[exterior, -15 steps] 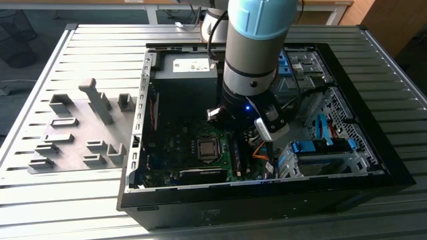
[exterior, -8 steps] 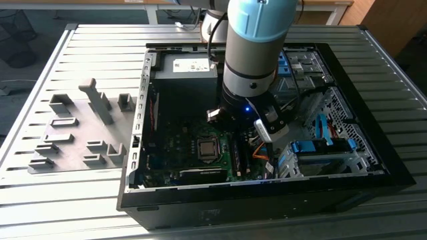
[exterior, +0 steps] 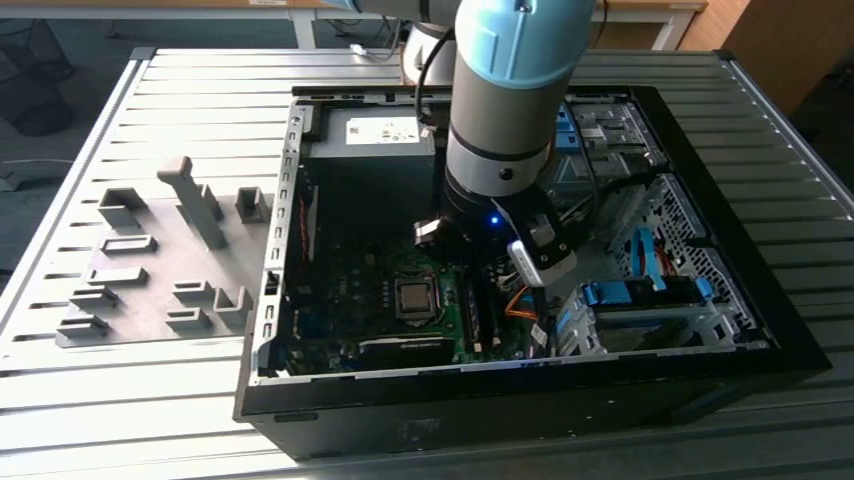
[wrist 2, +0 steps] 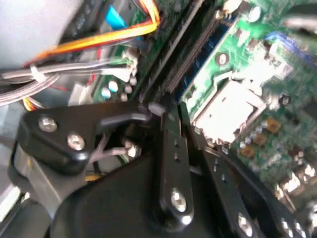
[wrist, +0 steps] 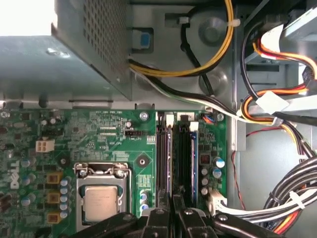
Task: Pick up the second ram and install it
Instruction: 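Insert the second ram into the second slot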
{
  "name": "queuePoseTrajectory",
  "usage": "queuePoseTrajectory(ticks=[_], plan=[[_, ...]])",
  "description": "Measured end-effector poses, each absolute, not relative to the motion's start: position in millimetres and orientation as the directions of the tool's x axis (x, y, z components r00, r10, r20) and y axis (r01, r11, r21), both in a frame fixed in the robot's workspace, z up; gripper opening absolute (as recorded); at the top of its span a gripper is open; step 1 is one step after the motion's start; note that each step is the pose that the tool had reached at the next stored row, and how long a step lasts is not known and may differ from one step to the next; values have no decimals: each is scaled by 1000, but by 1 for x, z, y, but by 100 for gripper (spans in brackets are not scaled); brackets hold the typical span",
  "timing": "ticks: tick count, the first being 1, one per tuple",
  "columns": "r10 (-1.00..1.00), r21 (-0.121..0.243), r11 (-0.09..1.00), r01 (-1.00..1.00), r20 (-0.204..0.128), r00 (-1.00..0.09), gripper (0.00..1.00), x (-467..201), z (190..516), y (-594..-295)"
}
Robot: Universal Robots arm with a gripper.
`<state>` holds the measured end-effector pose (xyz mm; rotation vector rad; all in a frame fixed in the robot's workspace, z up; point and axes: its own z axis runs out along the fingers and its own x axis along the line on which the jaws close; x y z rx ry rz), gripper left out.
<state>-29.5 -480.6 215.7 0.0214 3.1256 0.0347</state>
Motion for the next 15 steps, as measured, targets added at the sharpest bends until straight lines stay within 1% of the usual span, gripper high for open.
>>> queuePoseTrajectory(ticks=[15], plan=[[14, 21, 1000, 13, -15, -1000, 14, -30, 216, -481]])
